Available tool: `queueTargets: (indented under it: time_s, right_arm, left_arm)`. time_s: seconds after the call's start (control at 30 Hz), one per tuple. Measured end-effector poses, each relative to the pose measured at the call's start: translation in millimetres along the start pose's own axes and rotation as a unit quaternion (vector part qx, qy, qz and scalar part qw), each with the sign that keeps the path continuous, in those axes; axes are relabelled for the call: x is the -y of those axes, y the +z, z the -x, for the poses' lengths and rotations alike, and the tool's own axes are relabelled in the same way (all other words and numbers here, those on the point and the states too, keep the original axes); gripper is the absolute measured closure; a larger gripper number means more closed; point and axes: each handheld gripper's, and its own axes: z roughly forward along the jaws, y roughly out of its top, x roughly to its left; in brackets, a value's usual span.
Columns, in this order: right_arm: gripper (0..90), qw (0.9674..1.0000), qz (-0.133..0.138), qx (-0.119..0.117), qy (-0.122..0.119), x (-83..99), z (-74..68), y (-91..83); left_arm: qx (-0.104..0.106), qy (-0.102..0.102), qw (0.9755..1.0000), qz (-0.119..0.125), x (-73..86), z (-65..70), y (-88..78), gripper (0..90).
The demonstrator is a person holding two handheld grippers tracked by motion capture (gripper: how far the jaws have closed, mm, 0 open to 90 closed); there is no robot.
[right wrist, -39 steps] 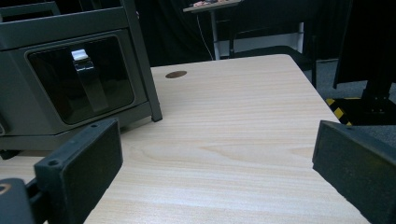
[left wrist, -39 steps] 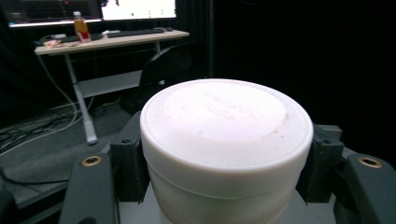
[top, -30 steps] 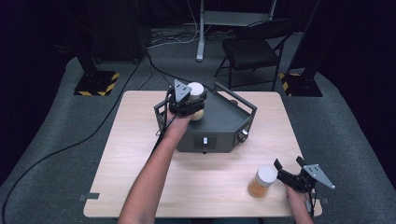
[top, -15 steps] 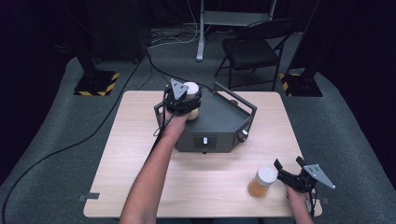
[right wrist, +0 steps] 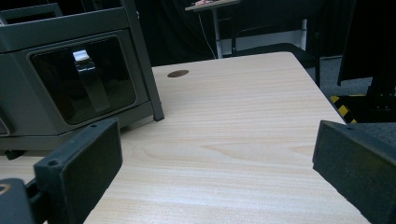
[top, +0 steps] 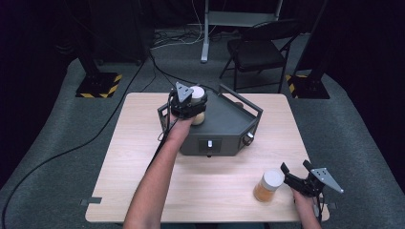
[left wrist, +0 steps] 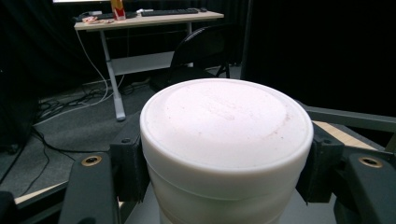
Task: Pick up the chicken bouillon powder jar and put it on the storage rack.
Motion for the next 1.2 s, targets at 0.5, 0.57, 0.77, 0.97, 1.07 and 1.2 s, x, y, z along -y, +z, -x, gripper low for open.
queueTargets:
  time_s: [0.5,0.57,0.77,0.97,1.07,1.2]
  right_arm:
    - [0.6,1.0000,0.000,0.001,-0.001,0.2,-0.6,-0.3]
    - [0.6,1.0000,0.000,0.001,-0.001,0.0,-0.7,-0.2]
    - [0.5,1.0000,-0.001,0.001,0.000,-0.1,-0.4,-0.2]
    - [0.5,1.0000,-0.001,0.000,-0.002,-0.4,-0.4,0.0]
    - [0.5,1.0000,-0.002,0.000,-0.001,-0.6,-0.4,0.1]
    - [0.5,1.0000,-0.002,0.001,0.000,-0.6,-0.5,0.1]
  left_arm:
    - [0.000,0.003,1.0000,0.005,9.2,-1.0,0.0,31.4]
    - [0.004,-0.004,1.0000,0.003,8.9,-2.8,0.0,27.0]
    - [0.001,-0.027,0.9996,0.008,9.4,-7.0,-4.7,1.9]
    - [0.010,-0.024,0.9996,0.010,10.0,-11.4,-12.3,0.9]
    - [0.010,-0.020,0.9996,0.018,13.8,-12.3,-18.7,0.9]
    - [0.008,-0.018,0.9996,0.019,18.0,-14.9,-25.8,0.9]
